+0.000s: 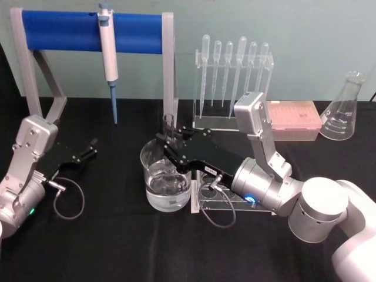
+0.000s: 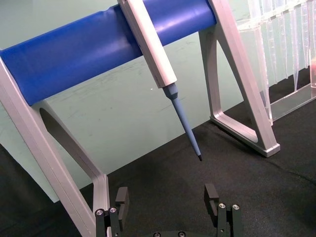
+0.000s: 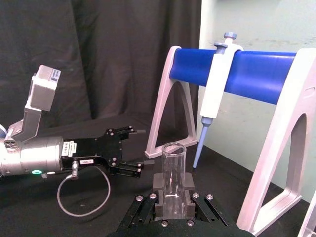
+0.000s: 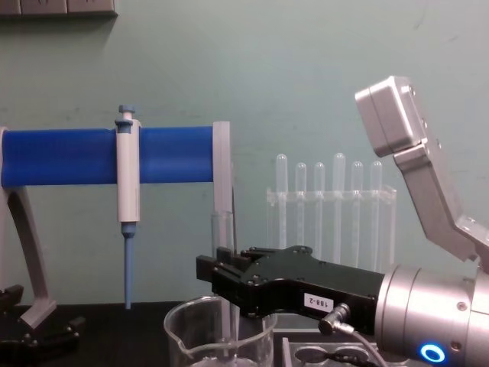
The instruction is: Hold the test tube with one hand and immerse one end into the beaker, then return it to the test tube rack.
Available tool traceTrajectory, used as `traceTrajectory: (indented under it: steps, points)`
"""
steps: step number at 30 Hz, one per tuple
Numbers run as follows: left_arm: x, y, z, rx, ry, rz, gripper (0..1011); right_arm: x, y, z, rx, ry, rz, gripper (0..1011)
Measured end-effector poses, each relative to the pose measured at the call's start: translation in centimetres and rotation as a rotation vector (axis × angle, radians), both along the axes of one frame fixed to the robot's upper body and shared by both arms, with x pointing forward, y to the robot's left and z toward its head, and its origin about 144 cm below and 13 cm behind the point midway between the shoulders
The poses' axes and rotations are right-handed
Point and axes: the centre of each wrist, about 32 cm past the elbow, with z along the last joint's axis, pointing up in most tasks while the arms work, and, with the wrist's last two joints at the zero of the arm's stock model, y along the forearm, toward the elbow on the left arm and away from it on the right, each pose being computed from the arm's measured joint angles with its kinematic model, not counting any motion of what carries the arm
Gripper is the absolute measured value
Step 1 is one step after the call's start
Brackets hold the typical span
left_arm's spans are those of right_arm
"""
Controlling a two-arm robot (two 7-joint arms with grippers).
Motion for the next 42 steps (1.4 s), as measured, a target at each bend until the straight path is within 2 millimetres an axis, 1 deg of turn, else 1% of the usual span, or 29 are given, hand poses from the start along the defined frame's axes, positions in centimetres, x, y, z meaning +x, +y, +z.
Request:
traceTrajectory:
  steps: [42]
  points:
    - [0.00, 0.00, 0.00, 0.000, 0.000, 0.000, 1000, 0.02, 0.05, 0.12, 0.000, 0.000, 0.000, 224]
